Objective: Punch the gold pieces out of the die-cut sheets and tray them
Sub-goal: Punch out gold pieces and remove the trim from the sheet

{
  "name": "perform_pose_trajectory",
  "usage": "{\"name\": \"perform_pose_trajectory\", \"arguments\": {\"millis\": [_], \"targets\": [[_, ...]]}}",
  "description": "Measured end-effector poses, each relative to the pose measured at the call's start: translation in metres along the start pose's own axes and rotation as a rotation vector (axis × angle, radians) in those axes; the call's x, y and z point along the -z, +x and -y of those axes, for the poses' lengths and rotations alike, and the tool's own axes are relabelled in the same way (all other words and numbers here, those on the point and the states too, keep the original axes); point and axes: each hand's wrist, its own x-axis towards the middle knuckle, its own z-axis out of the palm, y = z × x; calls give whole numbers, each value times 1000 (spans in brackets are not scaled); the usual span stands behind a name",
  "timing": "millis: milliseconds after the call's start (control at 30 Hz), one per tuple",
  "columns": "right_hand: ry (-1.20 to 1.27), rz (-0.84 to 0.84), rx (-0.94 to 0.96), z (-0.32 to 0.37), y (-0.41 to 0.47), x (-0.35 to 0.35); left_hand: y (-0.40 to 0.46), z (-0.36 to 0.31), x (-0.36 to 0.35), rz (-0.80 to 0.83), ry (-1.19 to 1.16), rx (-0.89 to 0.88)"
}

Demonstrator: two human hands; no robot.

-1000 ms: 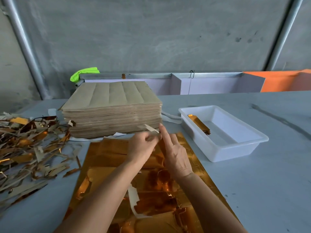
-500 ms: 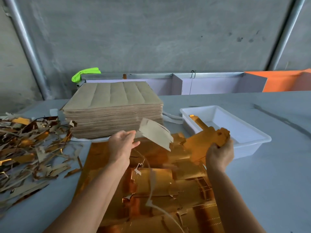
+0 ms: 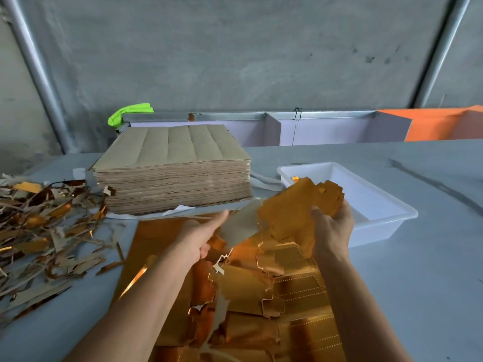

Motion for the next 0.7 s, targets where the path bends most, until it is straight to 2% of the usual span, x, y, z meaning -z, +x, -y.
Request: {"name": "perform_pose_trajectory", "arguments": {"millis": [100, 167, 233, 333, 400, 467, 533, 600, 700], "targets": [[103, 65, -37, 5, 1, 3, 0, 7, 1, 146, 309, 82], [100, 57, -70, 11, 5, 7, 7, 14, 1, 89, 437, 21], [88, -62, -77, 17, 13, 15, 13, 19, 3, -29, 469, -36], [250, -358, -148, 20, 24, 32, 22, 22, 12, -216, 538, -94], [273, -425, -109, 18, 25, 39, 21, 21, 15, -270, 555, -150], [282, -423, -56, 16, 28, 39, 20, 18, 12, -256, 529, -215], [265, -378, -98, 13, 29, 35, 17, 14, 8, -222, 432, -256], [235, -305, -147, 10, 28, 32, 15, 10, 4, -171, 262, -280], [139, -193, -76, 7, 22, 26, 6, 2, 0, -76, -36, -275]]}}
